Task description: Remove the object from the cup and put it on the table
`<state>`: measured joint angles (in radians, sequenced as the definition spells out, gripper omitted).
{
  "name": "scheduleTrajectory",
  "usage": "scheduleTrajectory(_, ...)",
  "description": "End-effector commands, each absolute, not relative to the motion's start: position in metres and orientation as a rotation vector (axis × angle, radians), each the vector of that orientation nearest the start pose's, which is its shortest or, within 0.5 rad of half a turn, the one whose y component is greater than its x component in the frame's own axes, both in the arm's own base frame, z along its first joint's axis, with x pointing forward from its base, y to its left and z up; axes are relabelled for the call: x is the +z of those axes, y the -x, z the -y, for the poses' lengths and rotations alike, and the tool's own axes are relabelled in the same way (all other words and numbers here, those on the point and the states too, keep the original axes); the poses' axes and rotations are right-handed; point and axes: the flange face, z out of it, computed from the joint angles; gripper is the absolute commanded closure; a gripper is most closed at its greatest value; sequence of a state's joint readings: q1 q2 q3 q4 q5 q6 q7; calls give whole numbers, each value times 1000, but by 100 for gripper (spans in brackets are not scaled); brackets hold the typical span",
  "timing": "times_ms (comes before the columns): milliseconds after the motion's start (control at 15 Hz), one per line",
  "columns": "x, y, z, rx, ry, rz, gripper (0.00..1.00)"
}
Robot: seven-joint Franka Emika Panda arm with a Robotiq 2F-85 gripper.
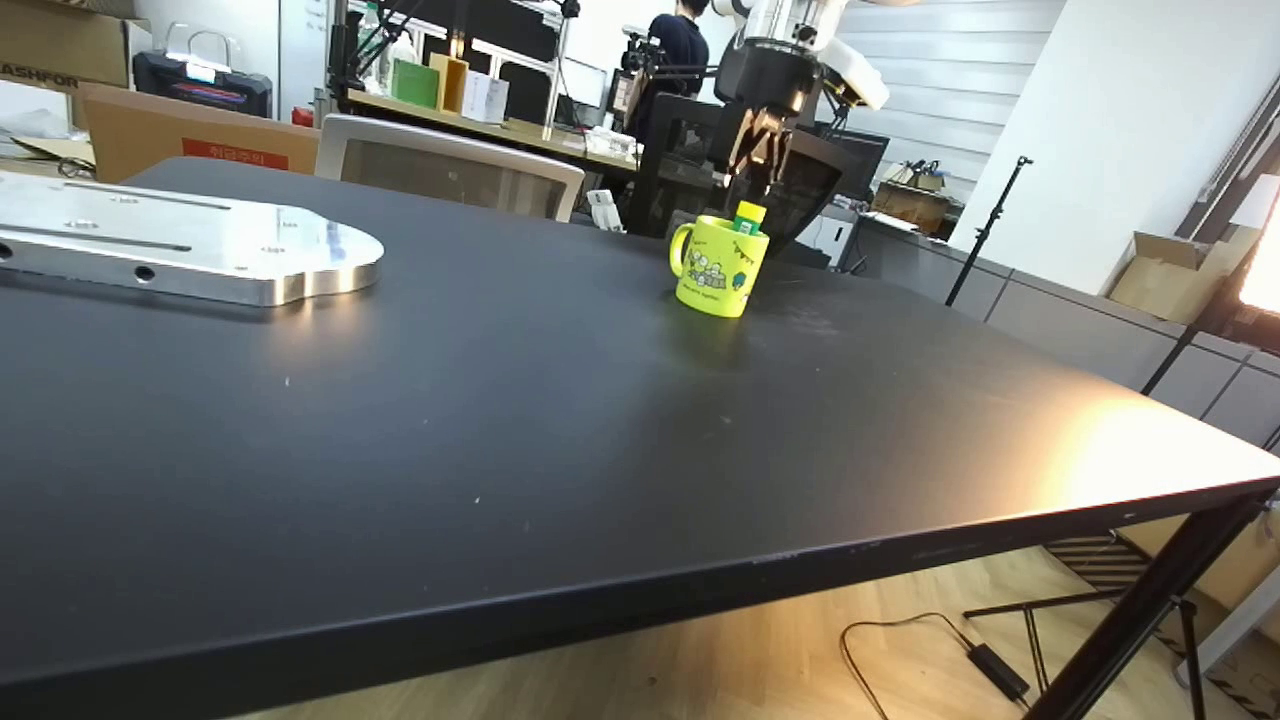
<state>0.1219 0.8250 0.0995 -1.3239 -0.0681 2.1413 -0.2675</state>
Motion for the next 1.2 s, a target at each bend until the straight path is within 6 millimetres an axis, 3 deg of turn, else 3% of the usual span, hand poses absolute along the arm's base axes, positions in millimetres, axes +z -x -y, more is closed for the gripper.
scheduleTrajectory(0, 241, -723, -143, 20, 3016, 714, 26)
scheduleTrajectory(400, 244, -723, -140, 31, 3022, 712, 67)
scheduleTrajectory(467, 245, -722, -140, 35, 3021, 713, 23)
scheduleTrajectory(600, 247, -721, -140, 53, 3019, 717, 29)
scheduleTrajectory(667, 248, -719, -140, 70, 3022, 717, 23)
scheduleTrajectory(733, 248, -718, -140, 88, 3030, 706, 67)
scheduleTrajectory(867, 249, -714, -140, 159, 3014, 707, 65)
scheduleTrajectory(1133, 254, -707, -140, 213, 3015, 717, 91)
